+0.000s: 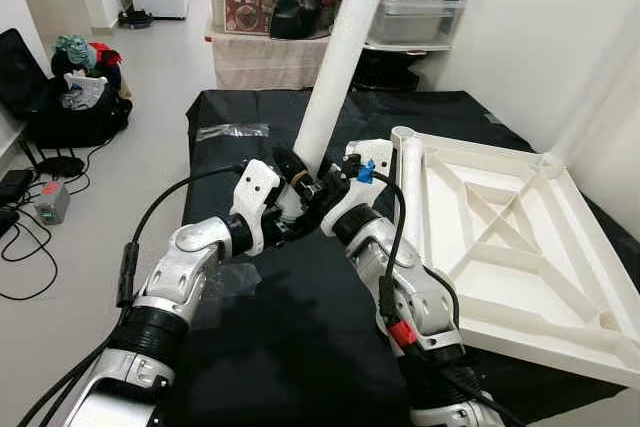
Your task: Building children table
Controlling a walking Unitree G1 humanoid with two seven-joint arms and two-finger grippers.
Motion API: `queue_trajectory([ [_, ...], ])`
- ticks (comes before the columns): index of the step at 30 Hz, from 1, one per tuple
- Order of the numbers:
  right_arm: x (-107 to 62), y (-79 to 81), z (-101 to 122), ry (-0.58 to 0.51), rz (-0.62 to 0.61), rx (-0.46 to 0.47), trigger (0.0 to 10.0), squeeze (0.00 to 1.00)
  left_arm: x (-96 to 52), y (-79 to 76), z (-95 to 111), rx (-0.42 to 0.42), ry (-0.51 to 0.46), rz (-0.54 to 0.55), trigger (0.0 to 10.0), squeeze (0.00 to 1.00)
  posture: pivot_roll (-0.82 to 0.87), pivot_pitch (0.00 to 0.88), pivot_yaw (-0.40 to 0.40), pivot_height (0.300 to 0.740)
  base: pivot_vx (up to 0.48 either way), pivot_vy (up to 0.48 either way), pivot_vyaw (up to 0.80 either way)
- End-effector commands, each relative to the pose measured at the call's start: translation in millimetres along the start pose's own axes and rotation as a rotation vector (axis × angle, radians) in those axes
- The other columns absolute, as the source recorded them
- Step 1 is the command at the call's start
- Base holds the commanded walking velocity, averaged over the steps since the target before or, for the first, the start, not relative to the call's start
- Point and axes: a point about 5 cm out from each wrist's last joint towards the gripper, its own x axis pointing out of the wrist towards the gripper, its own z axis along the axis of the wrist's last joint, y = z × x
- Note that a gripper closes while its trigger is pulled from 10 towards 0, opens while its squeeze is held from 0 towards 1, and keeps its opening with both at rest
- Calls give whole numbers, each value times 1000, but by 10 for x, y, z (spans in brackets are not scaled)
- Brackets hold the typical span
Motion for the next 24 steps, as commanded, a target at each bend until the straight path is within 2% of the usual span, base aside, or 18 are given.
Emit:
queue_trajectory([
  [1,38,50,-11,12,-6,71,10000,1000,-35,35,-31,45,17,20,4039,0,21,0,-68,740,0,0,0],
  [3,45,10,10,24,-17,87,10000,1000,-51,46,-51,70,28,22,7961,0,24,0,-69,740,0,0,0],
  [4,45,10,10,24,-17,87,10000,1000,-51,46,-51,70,28,22,7961,0,24,0,-69,740,0,0,0],
  [5,45,7,16,28,-10,88,10000,1000,-57,47,-54,79,31,20,10000,0,25,0,-70,740,0,0,0],
  [11,59,13,79,33,17,92,10000,1000,-87,46,-73,113,40,4,10000,0,28,0,-71,740,0,0,0],
  [19,186,-21,260,-4,-12,198,10000,1000,-147,-51,-196,175,88,-69,10000,0,34,0,-75,740,0,0,0],
  [23,228,-13,293,-13,-21,202,10000,1000,-157,-77,-225,184,96,-84,10000,0,38,0,-79,740,0,0,0],
  [24,244,-27,301,-17,-32,197,10000,961,-160,-86,-231,186,96,-90,10000,0,39,0,-79,740,0,0,0],
])
